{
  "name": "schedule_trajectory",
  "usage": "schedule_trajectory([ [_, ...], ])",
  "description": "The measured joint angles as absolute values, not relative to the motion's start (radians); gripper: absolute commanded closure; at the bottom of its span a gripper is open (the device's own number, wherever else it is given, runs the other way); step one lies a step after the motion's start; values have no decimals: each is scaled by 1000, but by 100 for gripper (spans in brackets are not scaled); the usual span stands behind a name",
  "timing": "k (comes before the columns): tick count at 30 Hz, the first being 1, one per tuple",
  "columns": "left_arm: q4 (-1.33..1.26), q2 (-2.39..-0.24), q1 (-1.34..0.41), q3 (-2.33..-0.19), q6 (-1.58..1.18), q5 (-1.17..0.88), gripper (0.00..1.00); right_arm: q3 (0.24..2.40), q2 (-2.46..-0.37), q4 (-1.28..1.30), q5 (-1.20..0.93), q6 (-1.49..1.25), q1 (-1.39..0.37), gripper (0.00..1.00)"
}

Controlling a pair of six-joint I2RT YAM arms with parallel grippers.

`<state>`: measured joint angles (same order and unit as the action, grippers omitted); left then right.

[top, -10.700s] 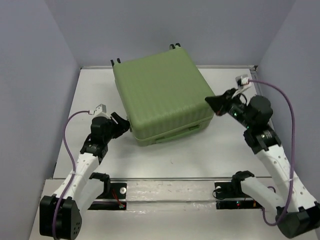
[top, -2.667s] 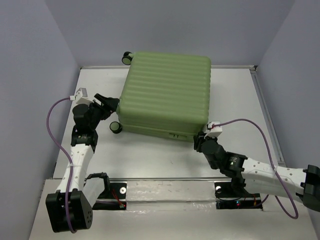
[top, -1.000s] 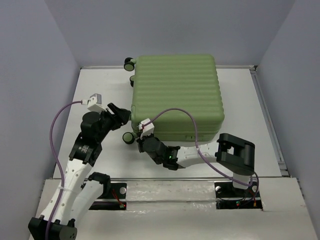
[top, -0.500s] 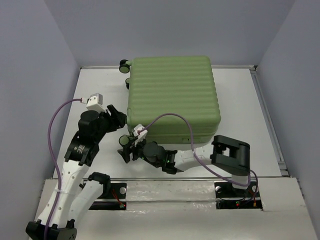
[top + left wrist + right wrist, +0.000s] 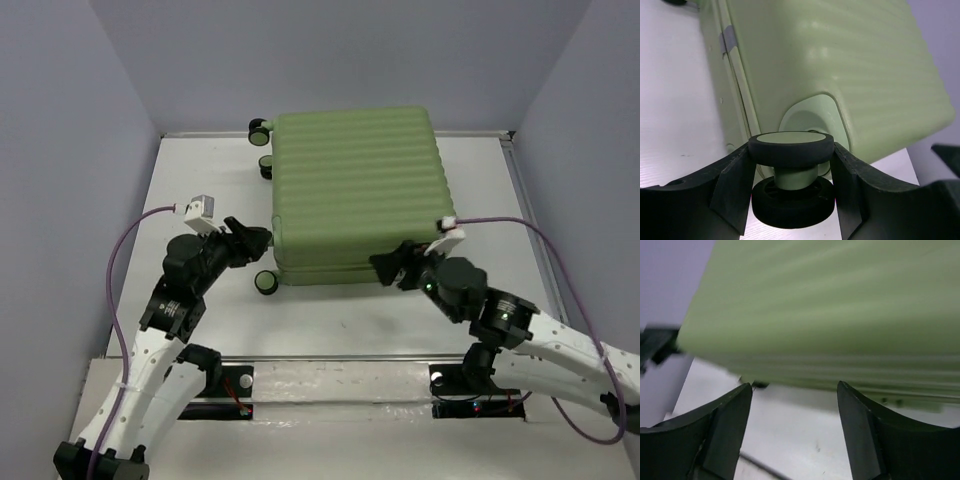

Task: Pack the luggage

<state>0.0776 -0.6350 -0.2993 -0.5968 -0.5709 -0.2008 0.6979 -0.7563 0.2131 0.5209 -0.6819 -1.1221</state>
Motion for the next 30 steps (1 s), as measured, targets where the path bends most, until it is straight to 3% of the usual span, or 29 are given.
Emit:
schedule_trajectory([
  [4, 20, -618, -363, -560, -588, -220, 94, 710, -647, 324, 536, -658, -850, 6],
  [11, -28, -612, -464, -535, -597, -241, 94, 817, -799, 392, 541, -606, -607, 0],
  [19, -120, -643, -585, -512, -626, -252, 94, 923, -941, 392, 508, -535, -446, 0],
  [30, -315, -866, -866, -554, -654, -144, 94, 1150, -1245, 308, 211, -257, -342, 2],
])
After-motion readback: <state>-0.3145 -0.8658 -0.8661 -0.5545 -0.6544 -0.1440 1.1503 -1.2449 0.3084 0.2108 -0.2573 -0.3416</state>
